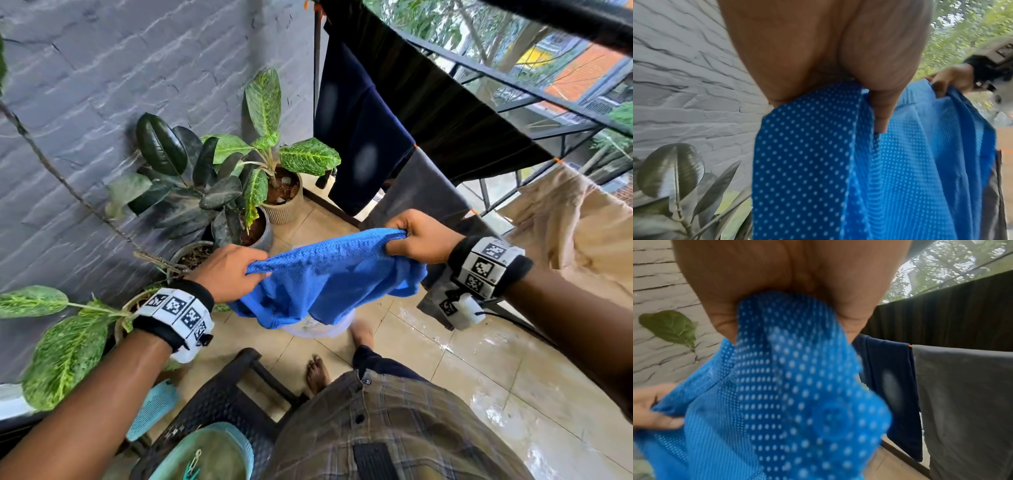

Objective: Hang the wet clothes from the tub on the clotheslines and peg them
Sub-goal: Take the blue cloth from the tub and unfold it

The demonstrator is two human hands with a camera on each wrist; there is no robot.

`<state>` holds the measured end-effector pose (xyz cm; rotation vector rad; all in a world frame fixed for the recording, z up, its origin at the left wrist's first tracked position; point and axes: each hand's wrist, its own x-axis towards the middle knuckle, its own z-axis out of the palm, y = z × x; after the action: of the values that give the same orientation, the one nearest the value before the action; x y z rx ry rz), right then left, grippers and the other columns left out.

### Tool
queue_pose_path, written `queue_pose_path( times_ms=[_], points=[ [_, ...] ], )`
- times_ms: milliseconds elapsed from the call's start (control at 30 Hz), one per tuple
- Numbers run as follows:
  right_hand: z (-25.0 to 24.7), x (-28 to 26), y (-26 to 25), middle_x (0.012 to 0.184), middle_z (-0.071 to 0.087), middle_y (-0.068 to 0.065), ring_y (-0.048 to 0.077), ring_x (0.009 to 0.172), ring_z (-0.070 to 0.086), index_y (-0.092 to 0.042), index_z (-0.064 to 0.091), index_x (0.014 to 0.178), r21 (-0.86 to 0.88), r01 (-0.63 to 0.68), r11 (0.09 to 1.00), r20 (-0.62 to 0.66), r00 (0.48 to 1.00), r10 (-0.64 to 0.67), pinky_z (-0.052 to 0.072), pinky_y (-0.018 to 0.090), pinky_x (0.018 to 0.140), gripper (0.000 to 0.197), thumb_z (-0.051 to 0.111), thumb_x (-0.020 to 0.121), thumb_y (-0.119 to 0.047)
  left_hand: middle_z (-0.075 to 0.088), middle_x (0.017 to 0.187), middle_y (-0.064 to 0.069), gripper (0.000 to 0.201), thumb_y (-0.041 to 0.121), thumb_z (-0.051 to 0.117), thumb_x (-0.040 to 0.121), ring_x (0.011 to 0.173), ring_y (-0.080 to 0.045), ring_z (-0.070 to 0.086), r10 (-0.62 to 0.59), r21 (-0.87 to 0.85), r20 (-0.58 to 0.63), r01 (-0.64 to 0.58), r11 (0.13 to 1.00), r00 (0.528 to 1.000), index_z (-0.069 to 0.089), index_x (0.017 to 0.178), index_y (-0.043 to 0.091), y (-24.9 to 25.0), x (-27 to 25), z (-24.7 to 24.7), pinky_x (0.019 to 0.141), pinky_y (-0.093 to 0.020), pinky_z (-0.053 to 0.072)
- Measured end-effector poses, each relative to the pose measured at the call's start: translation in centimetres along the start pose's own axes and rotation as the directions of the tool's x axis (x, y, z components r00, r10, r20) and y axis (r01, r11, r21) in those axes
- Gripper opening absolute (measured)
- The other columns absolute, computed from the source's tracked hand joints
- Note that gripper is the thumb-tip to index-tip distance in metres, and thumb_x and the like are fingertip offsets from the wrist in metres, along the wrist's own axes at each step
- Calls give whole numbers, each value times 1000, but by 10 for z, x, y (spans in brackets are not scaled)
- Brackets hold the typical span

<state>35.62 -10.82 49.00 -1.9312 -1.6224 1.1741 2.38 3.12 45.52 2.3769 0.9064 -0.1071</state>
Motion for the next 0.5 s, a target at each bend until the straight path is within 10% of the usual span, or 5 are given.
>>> queue_pose_path(
  times_ms=[133, 233, 367, 500],
  points=[
    [6, 4, 6, 92, 67, 2, 21, 91, 63, -19, 60, 97, 74, 22, 997, 69, 997, -27, 51, 43, 87, 29, 59, 72, -33, 50, 70, 4, 22, 33, 58, 87, 66, -6, 50, 46, -160, 1, -46, 986, 999, 53, 73, 16, -2, 2, 0, 64, -35, 38],
    [5, 1, 3, 99, 71, -13, 7, 96, 66, -27, 64, 107, 15, 3, 1000, 187, 982, -6, 52, 30, 88, 38, 69, 81, -54, 57, 78, -4, 43, 53, 60, 78, 70, -6, 52, 50, -334, 85, -19, 942, 995, 63, 85, 10, 0, 2, -1, 68, -29, 39],
    [10, -1, -2, 54, 54, -11, 6, 53, 51, -26, 56, 61, -378, -16, 926, 303, 943, 139, 40, 19, 55, 40, 74, 77, -58, 52, 64, -5, 61, 69, 71, 68, 61, -11, 47, 36, -396, 189, 43, 917, 981, 64, 77, 9, 2, 2, -5, 58, -29, 34],
    [14, 2, -1, 60, 50, -8, 22, 64, 51, -26, 45, 61, -545, 30, 838, 193, 977, 91, 38, 27, 64, 46, 67, 82, -61, 65, 70, 10, 48, 62, 85, 58, 62, -3, 56, 2, -261, 287, 76, 962, 958, 63, 80, 25, 19, 3, -5, 61, -24, 44]
  ],
)
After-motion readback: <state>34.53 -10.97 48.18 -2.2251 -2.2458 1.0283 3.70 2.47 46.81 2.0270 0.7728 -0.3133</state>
